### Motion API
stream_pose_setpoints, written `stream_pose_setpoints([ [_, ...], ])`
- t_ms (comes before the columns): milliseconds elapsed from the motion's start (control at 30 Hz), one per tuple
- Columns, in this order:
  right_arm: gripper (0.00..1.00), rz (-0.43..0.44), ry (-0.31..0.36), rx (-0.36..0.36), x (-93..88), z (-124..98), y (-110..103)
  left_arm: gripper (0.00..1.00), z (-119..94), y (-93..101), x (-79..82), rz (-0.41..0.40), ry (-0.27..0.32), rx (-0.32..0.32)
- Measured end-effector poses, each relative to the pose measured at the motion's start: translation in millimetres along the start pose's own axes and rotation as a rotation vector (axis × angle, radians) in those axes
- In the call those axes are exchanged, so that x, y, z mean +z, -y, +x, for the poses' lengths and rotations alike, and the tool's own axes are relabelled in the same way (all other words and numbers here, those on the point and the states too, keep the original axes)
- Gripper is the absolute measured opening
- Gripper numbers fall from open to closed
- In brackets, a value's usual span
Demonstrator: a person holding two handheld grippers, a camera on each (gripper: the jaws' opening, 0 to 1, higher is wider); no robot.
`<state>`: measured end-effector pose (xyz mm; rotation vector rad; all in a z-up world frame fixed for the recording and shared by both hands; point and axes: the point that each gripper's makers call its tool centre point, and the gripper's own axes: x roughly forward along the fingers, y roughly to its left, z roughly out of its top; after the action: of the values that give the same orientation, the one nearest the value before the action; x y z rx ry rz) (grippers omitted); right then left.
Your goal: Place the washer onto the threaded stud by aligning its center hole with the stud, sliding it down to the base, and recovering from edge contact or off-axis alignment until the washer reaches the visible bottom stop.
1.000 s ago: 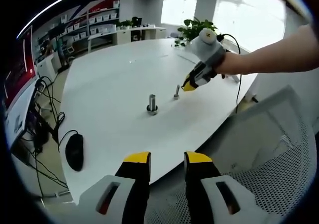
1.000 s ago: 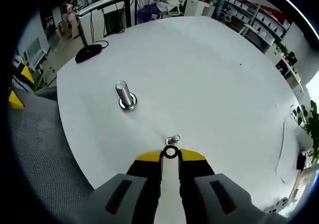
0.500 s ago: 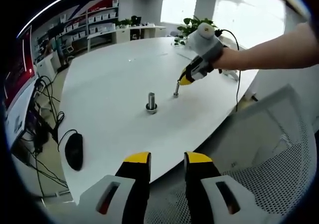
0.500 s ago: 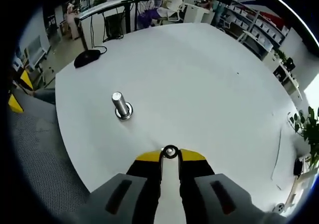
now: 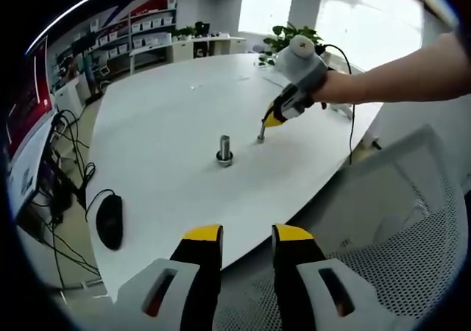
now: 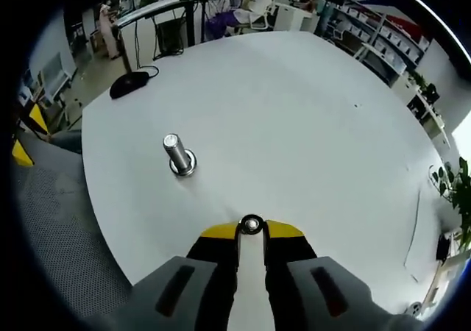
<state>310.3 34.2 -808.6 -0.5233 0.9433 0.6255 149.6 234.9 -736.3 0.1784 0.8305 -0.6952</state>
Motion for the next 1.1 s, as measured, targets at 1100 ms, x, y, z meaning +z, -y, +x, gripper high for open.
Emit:
stream_pose_setpoints([
  [1100,0.14,-0.029,-0.064,0.026,2.2,4.4,1.6,0.25,0.3,0.5,-0.7,-0.002,-0.003,-0.002],
])
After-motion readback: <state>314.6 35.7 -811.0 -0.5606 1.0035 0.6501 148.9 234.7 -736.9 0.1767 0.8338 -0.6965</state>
